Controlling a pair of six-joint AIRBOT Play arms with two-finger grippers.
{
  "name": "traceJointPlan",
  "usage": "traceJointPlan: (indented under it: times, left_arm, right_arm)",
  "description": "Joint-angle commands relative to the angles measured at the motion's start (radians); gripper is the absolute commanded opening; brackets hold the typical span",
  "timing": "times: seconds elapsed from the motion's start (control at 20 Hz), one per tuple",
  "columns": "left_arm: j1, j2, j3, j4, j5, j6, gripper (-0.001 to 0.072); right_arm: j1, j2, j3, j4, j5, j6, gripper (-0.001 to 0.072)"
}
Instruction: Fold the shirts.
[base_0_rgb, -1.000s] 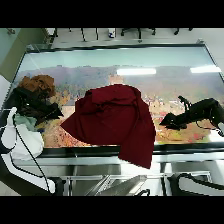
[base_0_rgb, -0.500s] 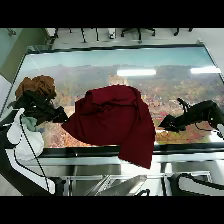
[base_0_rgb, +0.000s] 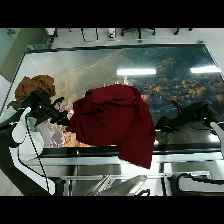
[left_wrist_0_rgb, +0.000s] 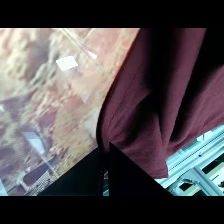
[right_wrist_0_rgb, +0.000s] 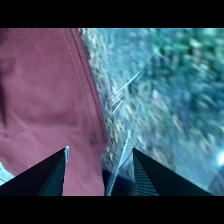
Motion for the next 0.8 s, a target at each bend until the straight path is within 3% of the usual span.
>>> traceJointPlan:
  times: [0.0, 0.2, 0.25, 0.3, 0.4, 0.45, 0.65, 0.75]
  left_arm:
    - [-0.002, 0.001, 0.001, -0.009, 0.003, 0.005, 0.0015]
    - [-0.002, 0.002, 0.034, -0.014, 0.013, 0.005, 0.0015]
    - [-0.002, 0.002, 0.064, -0.027, 0.025, 0.005, 0.0015]
    - [-0.002, 0.002, 0.096, -0.063, 0.04, 0.005, 0.0015]
    - [-0.002, 0.007, 0.169, -0.159, 0.074, 0.004, 0.0014]
    - [-0.002, 0.026, 0.195, -0.192, 0.08, -0.001, 0.0015]
    - [0.011, 0.232, 0.307, -0.319, 0.076, -0.008, 0.0014]
    - [0.041, 0.397, 0.413, -0.436, 0.023, -0.068, 0.0014]
  right_arm:
    - [0.07, -0.065, 0.0, 0.016, 0.05, -0.006, 0.0467]
    - [0.103, -0.099, 0.002, 0.04, 0.08, -0.006, 0.0465]
    - [0.105, -0.098, 0.003, 0.051, 0.079, -0.016, 0.0404]
    - [0.106, -0.098, 0.003, 0.072, 0.078, -0.037, 0.0233]
    - [0.106, -0.096, 0.009, 0.12, 0.076, -0.059, 0.0116]
    - [0.111, -0.086, 0.016, 0.151, 0.073, -0.06, 0.0022]
    - [0.081, 0.12, 0.187, 0.293, -0.027, -0.083, 0.0022]
    - [0.021, 0.285, 0.391, 0.368, -0.046, -0.069, 0.0022]
